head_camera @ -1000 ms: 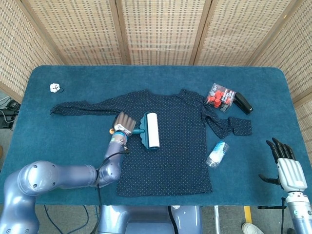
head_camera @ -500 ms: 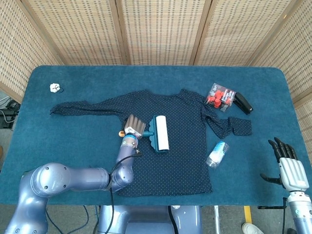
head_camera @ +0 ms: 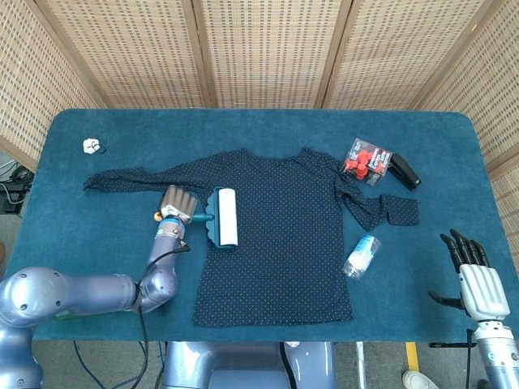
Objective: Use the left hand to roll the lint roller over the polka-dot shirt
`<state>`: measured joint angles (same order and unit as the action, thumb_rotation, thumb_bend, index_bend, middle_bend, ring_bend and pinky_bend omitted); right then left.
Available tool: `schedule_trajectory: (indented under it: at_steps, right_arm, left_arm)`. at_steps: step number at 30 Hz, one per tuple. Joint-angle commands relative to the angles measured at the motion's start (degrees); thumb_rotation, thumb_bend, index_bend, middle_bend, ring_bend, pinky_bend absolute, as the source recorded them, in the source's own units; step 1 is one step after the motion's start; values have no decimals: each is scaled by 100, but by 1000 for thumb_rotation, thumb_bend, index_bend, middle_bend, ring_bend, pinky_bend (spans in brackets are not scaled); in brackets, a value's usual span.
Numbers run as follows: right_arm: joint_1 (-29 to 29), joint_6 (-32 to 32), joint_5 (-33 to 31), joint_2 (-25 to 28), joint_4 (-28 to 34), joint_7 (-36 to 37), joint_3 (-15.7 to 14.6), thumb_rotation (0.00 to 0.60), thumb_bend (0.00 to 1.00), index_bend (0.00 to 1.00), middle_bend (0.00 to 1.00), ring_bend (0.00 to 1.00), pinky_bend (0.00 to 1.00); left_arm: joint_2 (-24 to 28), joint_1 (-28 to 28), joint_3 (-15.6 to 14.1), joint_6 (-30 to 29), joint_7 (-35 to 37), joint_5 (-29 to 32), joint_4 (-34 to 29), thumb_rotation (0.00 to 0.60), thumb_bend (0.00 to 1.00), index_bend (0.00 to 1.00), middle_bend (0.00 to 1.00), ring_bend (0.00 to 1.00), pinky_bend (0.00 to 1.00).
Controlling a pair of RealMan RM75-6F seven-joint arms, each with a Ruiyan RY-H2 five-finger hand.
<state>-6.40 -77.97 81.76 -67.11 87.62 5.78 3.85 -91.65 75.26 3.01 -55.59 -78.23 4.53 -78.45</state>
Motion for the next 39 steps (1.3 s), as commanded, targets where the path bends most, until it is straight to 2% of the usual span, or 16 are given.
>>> schedule_trajectory:
  at_steps: [1,3,6,8,9,11,13,15,16,18,21,26,30,32,34,39]
  right_arm:
    - [3,-13,23,-5,20,-30,-14,600,79,0,0,0,0]
    - [5,-28,46,-8,42,-60,-24,600,79,0,0,0,0]
    - [14,-74,90,-11,81,-113,-36,600,79,0,0,0,0]
    - [18,-94,108,-14,98,-138,-41,600,79,0,0,0,0]
    - [19,-100,115,-16,105,-152,-43,600,80,0,0,0,0]
    - [20,-109,131,-16,120,-176,-51,600,80,0,0,0,0]
    - [20,-116,145,-19,127,-197,-58,600,79,0,0,0,0]
    - [20,-121,156,-21,134,-209,-63,600,79,0,0,0,0]
    - [20,-123,163,-23,137,-218,-67,600,79,0,0,0,0]
    - [23,-132,169,-26,146,-234,-70,600,79,0,0,0,0]
    - [26,-158,181,-28,159,-262,-67,600,79,0,0,0,0]
    - [55,-281,251,-43,188,-350,-66,600,79,0,0,0,0]
    - [75,-346,265,-48,197,-390,-57,600,79,0,0,0,0]
    - [97,-432,286,-33,227,-409,-35,600,80,0,0,0,0]
    - [116,-500,311,-22,257,-440,-25,600,79,0,0,0,0]
    - [151,-620,348,1,298,-473,-2,600,78,0,0,0,0]
  left_arm:
    - [175,-157,-90,52,171,-165,-107,600,581,808,916,769,719]
    - [272,-241,-129,86,277,-278,-147,600,573,807,916,768,705]
    - [414,-401,-202,124,515,-595,-185,600,482,801,852,714,629]
    - [476,-476,-253,136,628,-796,-208,600,396,739,713,614,551]
    - [514,-516,-287,141,679,-891,-233,600,366,672,623,547,505]
    - [609,-577,-363,166,735,-1003,-314,600,325,422,361,330,351]
    - [705,-629,-439,187,777,-1091,-395,600,307,241,136,130,201]
    - [772,-680,-492,196,830,-1146,-452,600,269,122,19,23,78]
    - [813,-722,-526,187,876,-1205,-479,600,230,61,0,1,28]
    - [892,-852,-582,123,1064,-1436,-525,600,183,1,0,0,0]
    - [967,-1072,-563,37,1499,-1884,-533,600,170,0,0,0,0]
    - [1195,-1695,-500,-241,2761,-3182,-671,600,166,0,0,0,0]
    - [1521,-2377,-567,-823,3971,-4543,-1144,600,167,0,0,0,0]
    - [1820,-3054,-765,-1587,4789,-5321,-1718,600,167,0,0,0,0]
    - [1935,-3570,-977,-2202,5352,-6081,-1885,600,167,0,0,0,0]
    - [1910,-4413,-1319,-2959,6001,-6975,-1784,600,146,0,0,0,0]
